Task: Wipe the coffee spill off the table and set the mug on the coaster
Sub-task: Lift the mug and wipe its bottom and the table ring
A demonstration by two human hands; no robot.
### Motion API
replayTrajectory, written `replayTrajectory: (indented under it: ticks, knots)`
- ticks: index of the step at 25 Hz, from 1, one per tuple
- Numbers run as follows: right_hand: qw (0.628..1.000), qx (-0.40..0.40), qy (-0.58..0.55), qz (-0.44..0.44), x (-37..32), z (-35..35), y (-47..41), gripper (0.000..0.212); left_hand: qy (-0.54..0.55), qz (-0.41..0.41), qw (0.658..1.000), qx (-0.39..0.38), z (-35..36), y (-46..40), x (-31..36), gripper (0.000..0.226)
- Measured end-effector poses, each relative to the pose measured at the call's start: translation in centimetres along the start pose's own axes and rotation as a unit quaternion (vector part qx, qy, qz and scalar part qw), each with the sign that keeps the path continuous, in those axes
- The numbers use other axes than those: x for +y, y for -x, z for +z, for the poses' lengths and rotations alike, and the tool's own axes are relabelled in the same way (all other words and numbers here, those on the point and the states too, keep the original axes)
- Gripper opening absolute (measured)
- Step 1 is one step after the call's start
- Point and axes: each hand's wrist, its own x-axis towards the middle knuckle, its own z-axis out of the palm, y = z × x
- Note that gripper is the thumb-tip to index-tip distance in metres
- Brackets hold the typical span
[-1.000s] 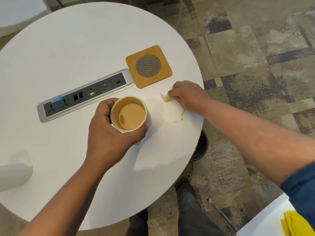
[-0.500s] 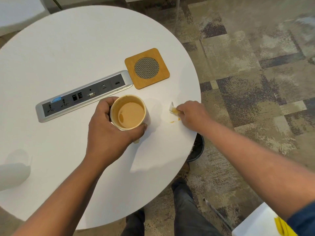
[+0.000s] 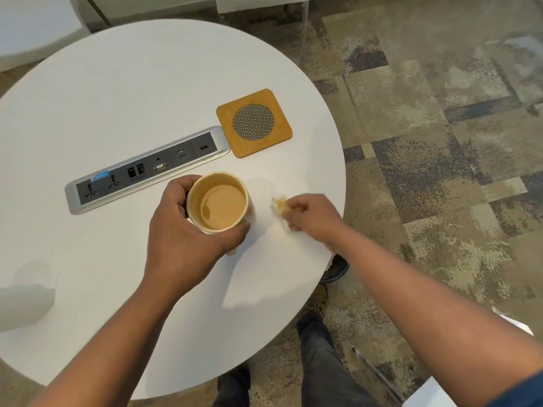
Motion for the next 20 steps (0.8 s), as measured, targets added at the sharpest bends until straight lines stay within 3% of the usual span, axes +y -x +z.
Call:
replayTrajectory:
  ticks: [4,11,17,20]
  knots:
    - [0.996,0.089,-0.011,-0.015,-1.7,-3.5,-3.4,0.014,0.0,-0.001,1.0,0.0,0.0,0.0,-0.1,0.083]
    - [0.963,0.15,0.209,-0.085,-2.1,-3.8,-6.9,0.033,0.0,-0.009,1.0,0.0,0.3,0.0,-0.3,0.083]
    - [0.902,-0.024,0.38,-0.202,-2.7,-0.3,-5.7,0.035,-0.006,-0.011,1.0,0.004,0.3,-0.1,-0.5,0.085]
    - [0.871,-0.113,0.434,-0.201,-2.5,0.4,-4.3,0.035,-0.005,-0.01,1.0,0.003,0.3,-0.1,-0.3,0.085]
